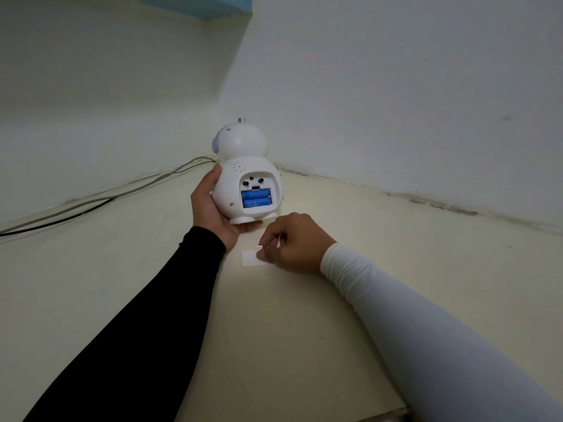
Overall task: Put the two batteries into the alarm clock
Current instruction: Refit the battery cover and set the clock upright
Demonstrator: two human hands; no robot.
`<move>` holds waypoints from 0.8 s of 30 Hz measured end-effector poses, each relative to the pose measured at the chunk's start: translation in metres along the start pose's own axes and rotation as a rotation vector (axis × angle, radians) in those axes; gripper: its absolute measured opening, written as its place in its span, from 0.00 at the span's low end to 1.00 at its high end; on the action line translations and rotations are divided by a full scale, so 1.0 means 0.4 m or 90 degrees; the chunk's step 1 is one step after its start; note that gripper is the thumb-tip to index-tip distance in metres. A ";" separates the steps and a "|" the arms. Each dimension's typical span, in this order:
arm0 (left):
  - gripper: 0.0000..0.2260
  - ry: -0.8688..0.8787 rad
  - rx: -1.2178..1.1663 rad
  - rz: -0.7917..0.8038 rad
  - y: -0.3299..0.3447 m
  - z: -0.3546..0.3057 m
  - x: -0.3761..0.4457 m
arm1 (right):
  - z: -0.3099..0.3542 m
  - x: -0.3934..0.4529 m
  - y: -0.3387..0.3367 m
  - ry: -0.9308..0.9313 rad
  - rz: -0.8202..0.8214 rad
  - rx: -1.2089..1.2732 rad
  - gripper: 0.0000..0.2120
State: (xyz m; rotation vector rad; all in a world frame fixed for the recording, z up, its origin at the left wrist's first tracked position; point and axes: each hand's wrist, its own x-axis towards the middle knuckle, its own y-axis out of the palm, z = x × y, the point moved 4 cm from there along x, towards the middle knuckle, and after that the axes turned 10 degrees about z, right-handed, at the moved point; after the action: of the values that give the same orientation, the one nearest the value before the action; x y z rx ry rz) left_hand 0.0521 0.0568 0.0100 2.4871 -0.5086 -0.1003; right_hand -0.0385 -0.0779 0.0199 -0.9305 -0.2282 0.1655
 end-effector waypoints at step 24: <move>0.22 -0.017 0.030 0.043 0.009 0.001 0.001 | 0.009 -0.018 -0.083 -0.183 -0.477 0.002 0.02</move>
State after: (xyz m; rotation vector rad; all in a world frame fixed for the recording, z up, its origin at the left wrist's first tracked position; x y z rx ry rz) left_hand 0.0512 0.0537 0.0117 2.5145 -0.6128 -0.0958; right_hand -0.0448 -0.0962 0.0479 -0.7617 -0.8229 -0.3965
